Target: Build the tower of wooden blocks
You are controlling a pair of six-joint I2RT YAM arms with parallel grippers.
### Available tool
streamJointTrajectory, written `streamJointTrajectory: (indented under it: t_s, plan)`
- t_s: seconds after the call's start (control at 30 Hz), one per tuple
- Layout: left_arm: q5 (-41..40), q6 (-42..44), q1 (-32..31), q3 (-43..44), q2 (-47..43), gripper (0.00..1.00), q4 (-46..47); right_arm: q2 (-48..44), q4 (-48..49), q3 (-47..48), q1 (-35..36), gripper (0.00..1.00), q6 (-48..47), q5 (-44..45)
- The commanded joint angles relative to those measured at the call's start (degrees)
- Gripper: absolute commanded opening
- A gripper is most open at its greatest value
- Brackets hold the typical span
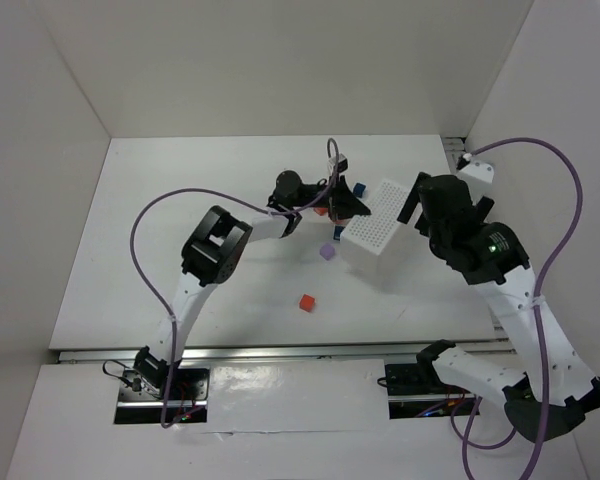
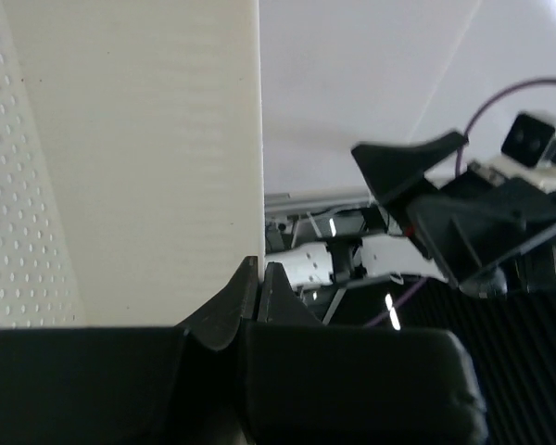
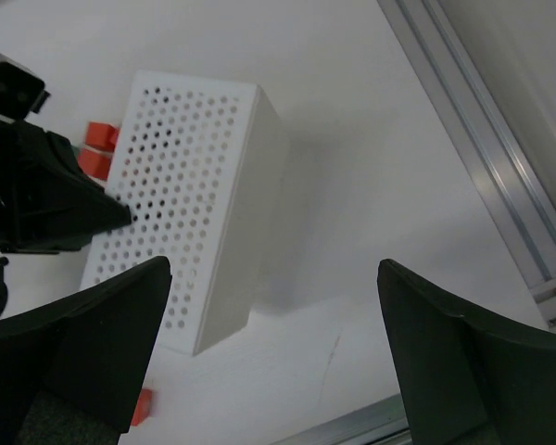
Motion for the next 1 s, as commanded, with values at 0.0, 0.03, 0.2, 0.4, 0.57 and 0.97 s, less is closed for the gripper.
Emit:
streamJointTrajectory:
  t_s: [0.0,0.03,0.2,0.4,0.57,0.97]
  plan:
    - [6.2,0.1,1.3,-1.4,-13.6,0.00,19.0,-1.0,-1.5,7.0,0.5,0.99,-0.4,0.3]
    - [7.4,1.6,2.2,-2.2,-15.5,0.00,17.2,-1.6,-1.5,8.0,0.5,0.99,-1.0,0.3]
    - [16.5,33.1,9.6,-9.6,-31.3,0.00,-25.0,-1.1,0.8,9.2,0.5,0.99,-2.2,-2.4]
    - [-5.5,93.2,20.1,0.6,-42.2,0.00,-100.8,-1.0,7.0,2.0,0.5,0.99,-2.0,-3.5]
    - [-27.9,98.5,29.4,-2.2,-45.2,0.00,-110.2,1.3,11.5,-3.2,0.5,0.99,-2.0,-10.7]
    - [-70.3,96.5,29.5,-9.9,-41.0,0.00,-109.2,10.3,26.6,-21.5,8.0,0.96,2.0,-30.1]
